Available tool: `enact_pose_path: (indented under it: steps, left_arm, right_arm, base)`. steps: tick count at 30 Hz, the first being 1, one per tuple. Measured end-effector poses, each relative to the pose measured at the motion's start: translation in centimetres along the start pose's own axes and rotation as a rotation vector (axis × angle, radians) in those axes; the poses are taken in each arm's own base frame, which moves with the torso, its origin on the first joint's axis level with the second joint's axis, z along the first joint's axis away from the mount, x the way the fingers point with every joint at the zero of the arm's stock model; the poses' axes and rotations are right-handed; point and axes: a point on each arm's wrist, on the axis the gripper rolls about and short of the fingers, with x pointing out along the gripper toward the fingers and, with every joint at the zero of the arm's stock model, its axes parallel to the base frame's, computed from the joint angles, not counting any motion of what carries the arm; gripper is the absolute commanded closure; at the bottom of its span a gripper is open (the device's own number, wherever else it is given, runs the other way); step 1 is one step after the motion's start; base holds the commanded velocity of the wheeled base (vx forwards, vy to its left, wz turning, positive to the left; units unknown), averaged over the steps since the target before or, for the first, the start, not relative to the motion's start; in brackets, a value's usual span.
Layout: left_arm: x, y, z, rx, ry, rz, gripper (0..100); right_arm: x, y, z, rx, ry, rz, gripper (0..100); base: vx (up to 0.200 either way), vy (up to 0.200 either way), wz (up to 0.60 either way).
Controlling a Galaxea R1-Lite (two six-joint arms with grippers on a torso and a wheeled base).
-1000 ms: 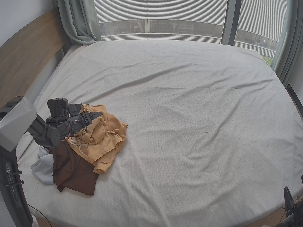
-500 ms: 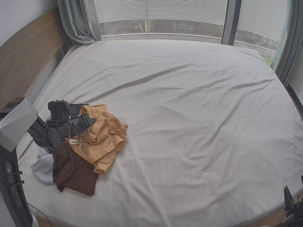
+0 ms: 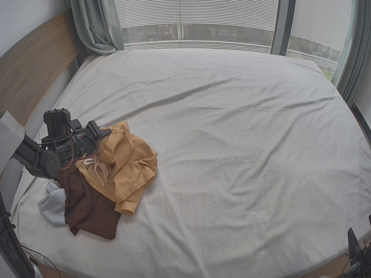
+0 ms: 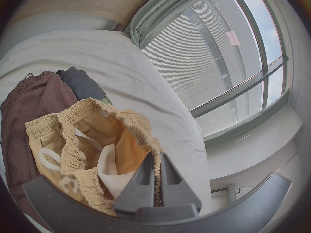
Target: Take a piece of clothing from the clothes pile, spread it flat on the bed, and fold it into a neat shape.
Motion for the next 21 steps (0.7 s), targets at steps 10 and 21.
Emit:
enact_pose_path:
  steps: [10, 21]
  left_arm:
    - [-4.0, -3.7, -0.3, -0.038, -0.067, -0.16, 100]
    - [-6.8, -6.7, -2.2, 0.005, -0.032, -0.257, 100]
  right_arm:
    - [0.0, 0.0, 0.0, 0.0, 0.0, 0.0, 0]
    - [0.0, 0.0, 0.0, 0.004, 0.0, -0.001, 0]
  base:
    - [0.0, 0.0, 0.0]
    - [0.0, 0.0, 0.0]
